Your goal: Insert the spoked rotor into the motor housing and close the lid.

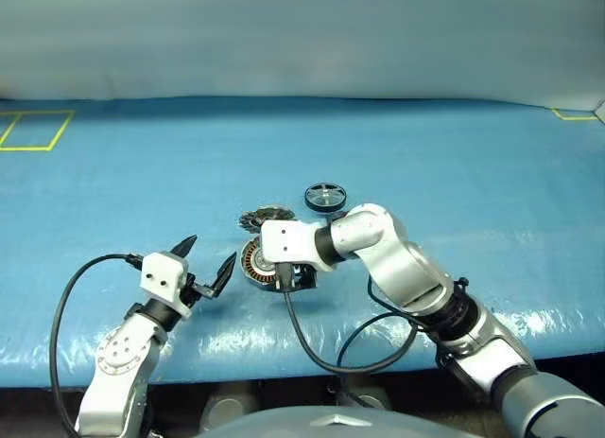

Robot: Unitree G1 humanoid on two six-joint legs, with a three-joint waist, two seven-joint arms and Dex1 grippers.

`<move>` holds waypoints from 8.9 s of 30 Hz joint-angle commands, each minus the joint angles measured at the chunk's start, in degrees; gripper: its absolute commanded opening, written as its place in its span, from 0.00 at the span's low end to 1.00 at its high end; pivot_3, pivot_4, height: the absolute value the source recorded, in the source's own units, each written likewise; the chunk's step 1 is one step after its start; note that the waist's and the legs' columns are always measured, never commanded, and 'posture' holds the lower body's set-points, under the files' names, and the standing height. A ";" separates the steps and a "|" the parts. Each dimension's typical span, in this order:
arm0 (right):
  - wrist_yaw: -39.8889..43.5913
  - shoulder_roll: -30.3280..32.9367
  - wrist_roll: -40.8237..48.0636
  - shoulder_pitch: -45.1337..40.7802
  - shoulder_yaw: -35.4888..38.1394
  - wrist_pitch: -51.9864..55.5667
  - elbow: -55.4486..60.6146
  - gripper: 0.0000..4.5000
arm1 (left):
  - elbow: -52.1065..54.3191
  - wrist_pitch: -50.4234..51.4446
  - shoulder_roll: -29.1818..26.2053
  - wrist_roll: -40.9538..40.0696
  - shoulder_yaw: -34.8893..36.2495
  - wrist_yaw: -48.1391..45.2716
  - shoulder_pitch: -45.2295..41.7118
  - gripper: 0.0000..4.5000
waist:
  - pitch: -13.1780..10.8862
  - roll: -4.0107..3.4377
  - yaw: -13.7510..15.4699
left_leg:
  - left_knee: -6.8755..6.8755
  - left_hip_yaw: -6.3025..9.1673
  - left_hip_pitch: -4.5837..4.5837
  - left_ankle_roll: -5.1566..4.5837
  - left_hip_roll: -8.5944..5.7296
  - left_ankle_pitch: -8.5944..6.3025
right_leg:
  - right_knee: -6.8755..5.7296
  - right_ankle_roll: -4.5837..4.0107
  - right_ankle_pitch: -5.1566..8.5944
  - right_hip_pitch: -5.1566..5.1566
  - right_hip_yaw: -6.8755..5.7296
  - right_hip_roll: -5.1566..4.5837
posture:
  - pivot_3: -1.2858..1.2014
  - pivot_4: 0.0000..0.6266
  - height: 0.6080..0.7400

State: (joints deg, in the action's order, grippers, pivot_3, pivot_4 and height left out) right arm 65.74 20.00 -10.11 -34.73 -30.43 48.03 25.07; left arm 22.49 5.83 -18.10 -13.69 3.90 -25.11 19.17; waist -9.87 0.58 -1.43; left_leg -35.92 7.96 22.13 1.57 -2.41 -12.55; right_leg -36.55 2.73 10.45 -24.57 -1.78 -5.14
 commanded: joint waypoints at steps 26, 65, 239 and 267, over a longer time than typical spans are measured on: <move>-42.14 -10.73 7.15 37.65 21.10 -27.21 -9.69 0.85 | 2.63 0.17 -5.71 1.44 -6.20 -6.92 0.75 1.00 | 0.01 -0.04 0.18 | -0.01 0.08 0.36 -0.13 0.02 -0.13 | 0.52 0.09 -0.06 -0.03 -0.20 0.00 | 0.52 0.24 1.00; -41.46 -10.89 19.53 30.37 13.91 -11.06 6.58 0.15 | -1.73 -5.11 -4.32 0.58 -5.68 -7.87 1.37 1.00 | 0.04 -0.05 0.30 | -0.04 0.14 0.37 -0.16 0.01 -0.14 | 0.54 0.08 -0.06 0.02 -0.23 0.00 | 0.52 0.24 1.00; -40.11 1.81 13.43 -4.49 15.49 5.76 -23.54 0.57 | -1.15 -2.34 -4.16 0.99 -8.11 -7.07 3.53 1.00 | 0.05 -0.15 -0.09 | -0.20 -0.22 0.41 -0.42 0.02 -0.23 | 0.60 0.45 -0.32 0.00 -0.15 -0.09 | 0.52 0.24 1.00; -41.79 -1.62 13.38 0.26 16.26 4.67 -28.04 0.57 | -0.97 -1.82 -4.07 1.02 -8.24 -7.14 3.03 1.00 | 0.08 -0.20 -0.58 | -0.20 -0.23 0.39 -0.42 0.02 -0.23 | 0.59 0.54 -0.37 0.01 -0.12 -0.08 | 0.52 0.24 1.00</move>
State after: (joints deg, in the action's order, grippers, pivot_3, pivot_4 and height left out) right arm 23.86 18.47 3.33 -34.61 -15.25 53.68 -3.79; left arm 20.12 4.49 -22.17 -12.40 -4.82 -32.43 22.12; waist -9.79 0.38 -2.01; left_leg -36.12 7.73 22.51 1.15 -2.39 -12.78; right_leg -35.97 3.26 10.08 -24.56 -1.89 -5.22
